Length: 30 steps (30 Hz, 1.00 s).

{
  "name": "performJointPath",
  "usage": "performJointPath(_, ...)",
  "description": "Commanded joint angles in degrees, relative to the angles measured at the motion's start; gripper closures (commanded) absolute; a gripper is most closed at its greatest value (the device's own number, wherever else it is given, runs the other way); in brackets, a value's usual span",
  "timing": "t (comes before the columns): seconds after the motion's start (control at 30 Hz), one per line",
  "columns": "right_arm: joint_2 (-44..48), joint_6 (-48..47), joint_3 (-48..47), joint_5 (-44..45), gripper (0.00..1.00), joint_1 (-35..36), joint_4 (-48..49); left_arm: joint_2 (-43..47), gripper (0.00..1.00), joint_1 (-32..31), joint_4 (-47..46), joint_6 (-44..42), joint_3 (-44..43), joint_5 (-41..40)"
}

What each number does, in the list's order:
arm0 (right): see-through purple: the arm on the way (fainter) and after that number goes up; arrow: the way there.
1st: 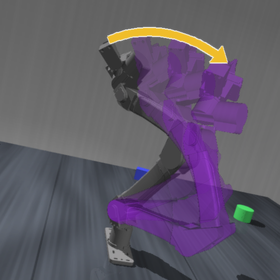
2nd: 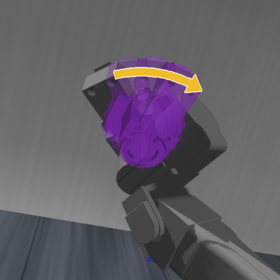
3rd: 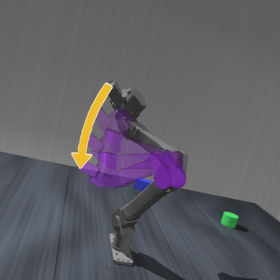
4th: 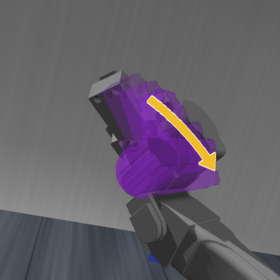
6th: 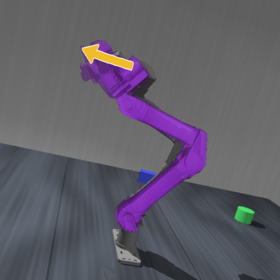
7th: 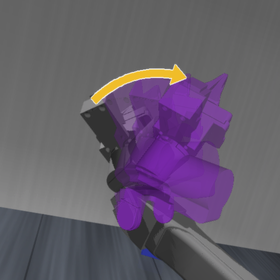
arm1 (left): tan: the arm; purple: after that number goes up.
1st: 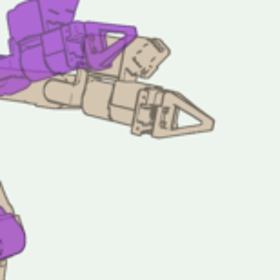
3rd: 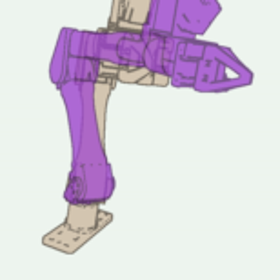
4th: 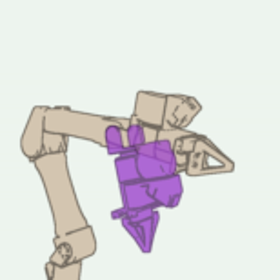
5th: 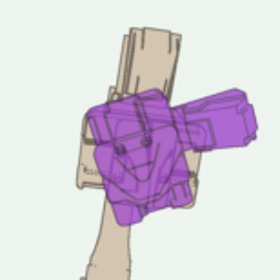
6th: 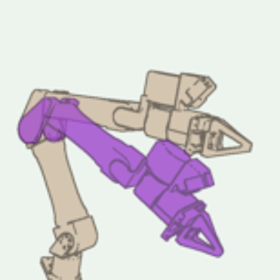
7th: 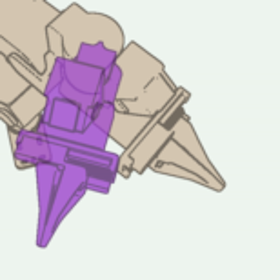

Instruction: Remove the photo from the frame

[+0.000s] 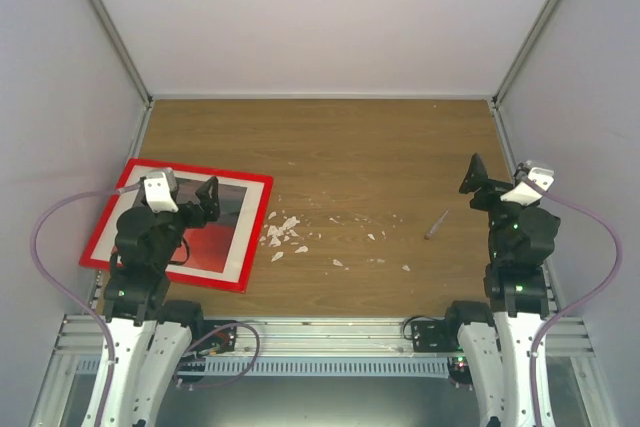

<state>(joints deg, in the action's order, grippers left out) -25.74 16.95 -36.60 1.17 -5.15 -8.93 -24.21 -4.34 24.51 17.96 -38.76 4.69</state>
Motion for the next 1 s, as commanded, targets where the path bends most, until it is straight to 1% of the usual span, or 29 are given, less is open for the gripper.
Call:
performJointPath(0.0,0.93,0.17,0.21,0.63,0.0,-0.52,1.62,-0.84,0.01,0.55,-3.25,-0.2,0.03,1.11)
performJointPath(0.13,0.88,0.42,0.44,0.51,0.0,-0.48,1.84,-1.97,0.01,0.49,-3.21,0.74,-0.44,1.31)
performJointPath(0.23,0.69,0.49,0.38,0.41,0.0,-0.48,1.79,-4.9,0.01,0.55,-1.71,2.18,-2.33,2.06)
performJointPath(0.4,1.04,0.71,0.56,0.65,0.0,-0.47,1.72,-13.14,0.01,0.5,2.37,3.42,-6.34,2.73)
performJointPath(0.5,1.09,1.0,0.8,0.14,0.0,-0.47,1.68,-19.26,0.01,0.5,4.16,3.96,-8.89,5.56)
performJointPath(0.57,1.05,1.2,1.0,-0.45,0.0,-0.48,1.81,-22.18,0.01,0.29,3.28,4.44,-8.27,8.25)
performJointPath(0.67,0.59,1.21,1.04,-0.98,0.0,-0.48,2.03,-26.57,0.01,-1.19,3.01,5.14,-7.8,8.95)
performJointPath(0.73,0.25,1.12,0.89,-0.92,0.0,-0.41,1.86,-31.02,0.01,-4.59,3.0,5.25,-8.04,5.81)
performJointPath(0.8,0.4,1.19,0.99,-1.99,0.0,-0.38,1.99,-35.0,0.02,-9.11,3.64,5.37,-8.45,0.32)
performJointPath(0.87,0.55,1.4,1.29,-2.95,0.0,-0.41,2.25,-38.91,0.05,-13.1,3.98,5.65,-8.56,-3.35)
performJointPath(0.97,0.25,1.71,1.57,-3.6,0.0,-0.32,2.51,-44.3,0.09,-16.37,3.78,5.68,-8.26,-7.03)
